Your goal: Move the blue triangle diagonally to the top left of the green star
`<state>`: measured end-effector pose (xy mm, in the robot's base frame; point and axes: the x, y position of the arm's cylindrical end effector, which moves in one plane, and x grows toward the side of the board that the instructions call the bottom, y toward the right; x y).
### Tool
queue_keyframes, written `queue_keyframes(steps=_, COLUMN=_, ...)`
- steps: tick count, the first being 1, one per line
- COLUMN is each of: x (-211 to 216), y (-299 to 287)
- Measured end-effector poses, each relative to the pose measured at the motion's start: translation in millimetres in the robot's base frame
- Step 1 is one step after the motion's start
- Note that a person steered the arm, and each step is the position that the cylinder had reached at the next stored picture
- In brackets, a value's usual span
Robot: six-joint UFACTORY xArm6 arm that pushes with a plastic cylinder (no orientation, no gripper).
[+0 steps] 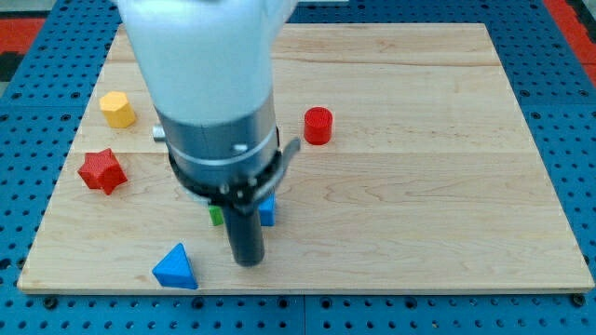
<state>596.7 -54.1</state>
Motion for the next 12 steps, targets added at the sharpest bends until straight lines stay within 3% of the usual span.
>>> queue_keyframes(steps=1, x=22, y=-9)
queue_keyframes(steps=2, x=18, y=-89)
queue_keyframes(steps=3, x=1, y=-134)
queue_keyframes(steps=4, x=-44, y=-157)
queue_keyframes(steps=5, x=-53, y=-192)
queue_keyframes(steps=6, x=-13, y=-204)
queue_keyframes(steps=7, x=-62, y=-242)
queue_keyframes(steps=8, x=-98, y=-234)
queue_keyframes(steps=9, x=-98, y=-224)
queue_keyframes(steps=10, x=-85, y=-250)
queue_keyframes(steps=11, x=-66, y=-205)
queue_keyframes(steps=12, x=-115, y=-206)
